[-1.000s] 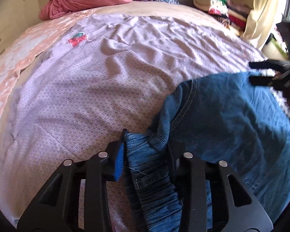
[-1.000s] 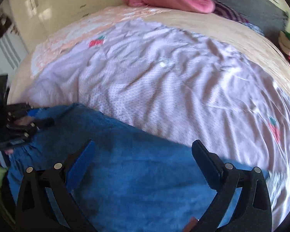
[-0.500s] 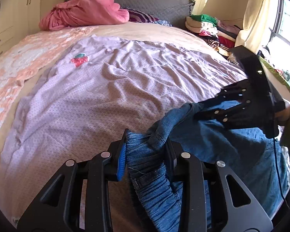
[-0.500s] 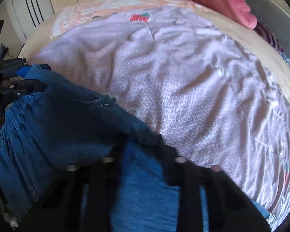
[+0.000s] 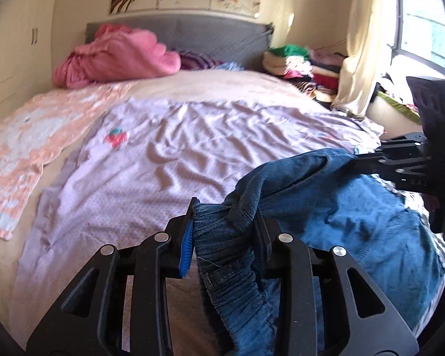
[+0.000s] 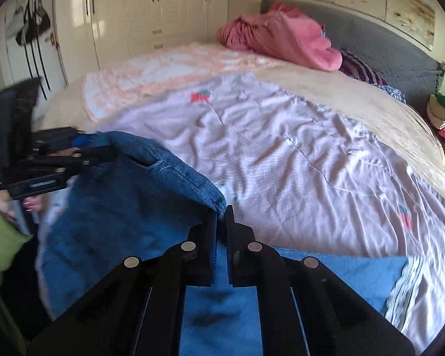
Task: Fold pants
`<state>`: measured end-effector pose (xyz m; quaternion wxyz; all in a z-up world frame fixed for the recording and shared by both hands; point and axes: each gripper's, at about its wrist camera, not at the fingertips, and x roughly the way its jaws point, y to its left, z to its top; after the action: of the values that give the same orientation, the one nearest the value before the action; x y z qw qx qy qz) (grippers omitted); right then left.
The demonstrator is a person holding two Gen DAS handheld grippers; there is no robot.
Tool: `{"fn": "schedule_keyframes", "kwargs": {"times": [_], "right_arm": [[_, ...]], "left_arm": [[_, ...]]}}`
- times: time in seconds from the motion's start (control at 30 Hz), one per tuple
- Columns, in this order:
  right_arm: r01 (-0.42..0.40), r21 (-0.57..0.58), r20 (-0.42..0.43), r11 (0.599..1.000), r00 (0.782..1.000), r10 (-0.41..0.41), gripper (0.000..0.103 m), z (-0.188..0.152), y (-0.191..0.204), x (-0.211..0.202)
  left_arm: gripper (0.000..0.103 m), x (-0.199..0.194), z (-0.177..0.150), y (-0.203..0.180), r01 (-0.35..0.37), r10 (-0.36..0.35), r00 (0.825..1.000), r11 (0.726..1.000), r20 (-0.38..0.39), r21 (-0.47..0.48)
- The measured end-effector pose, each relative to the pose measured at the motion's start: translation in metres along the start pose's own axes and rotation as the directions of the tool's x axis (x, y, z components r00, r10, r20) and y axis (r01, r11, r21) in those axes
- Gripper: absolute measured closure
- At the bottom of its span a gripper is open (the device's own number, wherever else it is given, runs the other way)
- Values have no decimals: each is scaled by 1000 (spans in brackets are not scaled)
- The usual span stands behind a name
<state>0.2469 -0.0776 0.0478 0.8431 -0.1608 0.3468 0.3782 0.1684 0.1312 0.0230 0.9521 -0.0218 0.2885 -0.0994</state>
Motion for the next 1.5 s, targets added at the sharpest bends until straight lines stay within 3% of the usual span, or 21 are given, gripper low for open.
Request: {"fn": "schedule_keyframes", "kwargs": {"times": [0.17, 0.27, 0.37, 0.63, 0.87, 1.0, 1.13, 1.17, 1.3, 1.4, 1.5], "right_arm": [[-5, 23, 50, 1000, 999, 4, 99, -30, 23, -47], [-33, 40, 61, 999, 998, 30, 99, -50, 39, -65], [-44, 35, 59, 998, 997, 42, 99, -69, 56, -75], [-96, 39, -7, 995, 995, 96, 99, -128, 106, -75], [-122, 68, -68, 990, 990, 127, 98, -164, 128, -61], [-151, 70, -64, 986, 986, 156, 98, -166, 137, -62], [-181, 55, -41, 982, 982, 183, 97, -160, 148, -66], [-181, 57, -48, 982, 982, 184, 97, -160, 150, -62], [-169, 102, -111, 980, 977, 180, 95, -169, 152, -42], [-177, 137, -114, 975, 975, 193, 94, -173, 150, -39], [-189, 157, -105, 969, 973, 207, 93, -172, 147, -43]], "left_arm": [[78, -29, -12, -25, 28, -33, 998, 996, 54, 89], [78, -48, -24, -31, 71, -76, 996, 994, 48, 86], [78, -66, -41, -42, 64, -70, 997, 990, 41, 128], [75, -91, -90, -51, 67, -56, 996, 986, -71, 154], [69, -88, -109, -54, 52, -27, 990, 981, -135, 184], [68, -95, -110, -54, 7, 17, 993, 981, -119, 192], [66, -115, -108, -53, -73, 77, 997, 971, -10, 228], [66, -114, -109, -50, -72, 77, 997, 975, -15, 212], [58, -87, -120, -36, -64, 92, 978, 986, -186, 153], [56, -96, -123, -38, -60, 88, 979, 987, -187, 152], [49, -105, -123, -27, -39, 56, 974, 996, -222, 78]]}}
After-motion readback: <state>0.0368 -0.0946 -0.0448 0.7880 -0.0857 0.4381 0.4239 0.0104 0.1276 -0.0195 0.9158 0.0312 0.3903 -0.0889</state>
